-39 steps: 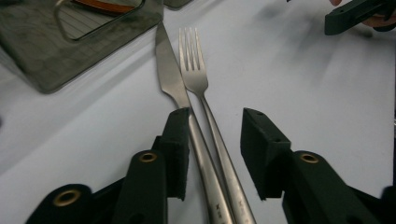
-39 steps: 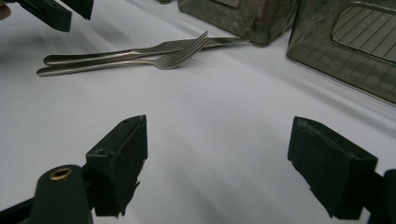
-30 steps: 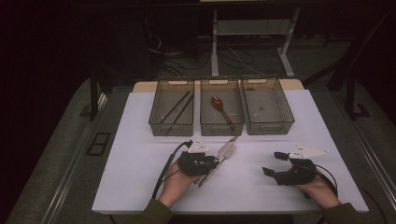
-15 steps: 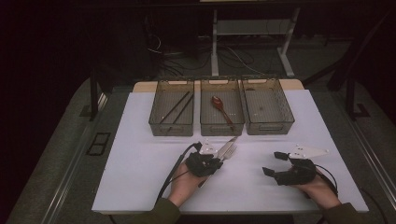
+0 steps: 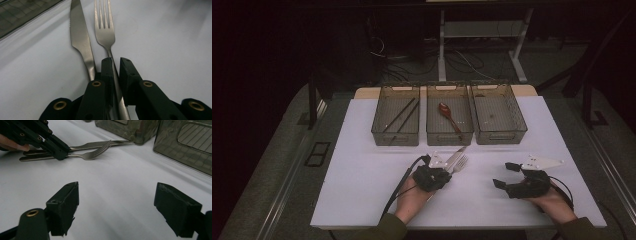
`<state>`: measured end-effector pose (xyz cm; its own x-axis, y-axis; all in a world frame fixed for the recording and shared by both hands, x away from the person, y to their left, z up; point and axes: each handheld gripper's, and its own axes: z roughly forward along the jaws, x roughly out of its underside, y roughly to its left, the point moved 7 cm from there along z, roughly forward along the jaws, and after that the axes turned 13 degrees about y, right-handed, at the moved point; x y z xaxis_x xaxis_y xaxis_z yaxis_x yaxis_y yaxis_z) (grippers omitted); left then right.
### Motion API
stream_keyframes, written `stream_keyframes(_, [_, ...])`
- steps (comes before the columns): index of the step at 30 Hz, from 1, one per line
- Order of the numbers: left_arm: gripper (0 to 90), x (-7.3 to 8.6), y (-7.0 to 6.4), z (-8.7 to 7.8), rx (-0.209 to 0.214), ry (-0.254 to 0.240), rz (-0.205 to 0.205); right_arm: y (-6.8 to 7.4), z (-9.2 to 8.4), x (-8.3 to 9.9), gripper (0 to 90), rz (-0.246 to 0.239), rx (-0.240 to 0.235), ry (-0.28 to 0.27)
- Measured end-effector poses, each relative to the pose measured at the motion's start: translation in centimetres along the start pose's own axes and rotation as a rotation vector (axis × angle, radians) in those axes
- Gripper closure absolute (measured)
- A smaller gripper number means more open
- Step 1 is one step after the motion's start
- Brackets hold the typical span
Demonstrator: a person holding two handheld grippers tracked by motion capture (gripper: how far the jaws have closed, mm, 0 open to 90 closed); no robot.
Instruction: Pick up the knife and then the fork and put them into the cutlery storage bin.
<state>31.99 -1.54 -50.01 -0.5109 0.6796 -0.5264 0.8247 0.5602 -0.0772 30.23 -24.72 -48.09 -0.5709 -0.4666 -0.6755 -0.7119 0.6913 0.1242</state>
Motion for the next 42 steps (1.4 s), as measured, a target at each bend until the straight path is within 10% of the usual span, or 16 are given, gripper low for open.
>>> stream_keyframes(16, [84.2,-0.1,-0.5,-0.2,-0.012,-0.032,-0.017,0.0,-0.1,-0.1,19.4,0.004,-0.009,-0.007])
stream_keyframes(27, [84.2,-1.4,-1.2,-2.7,0.027,-0.146,-0.023,0.0,-0.5,-0.4,19.4,0.04,-0.031,-0.017])
stream_keyframes(42, [84.2,-2.2,-1.1,-5.4,0.035,-0.25,-0.016,1.4,-1.1,-6.1,36.3,0.103,-0.178,-0.102])
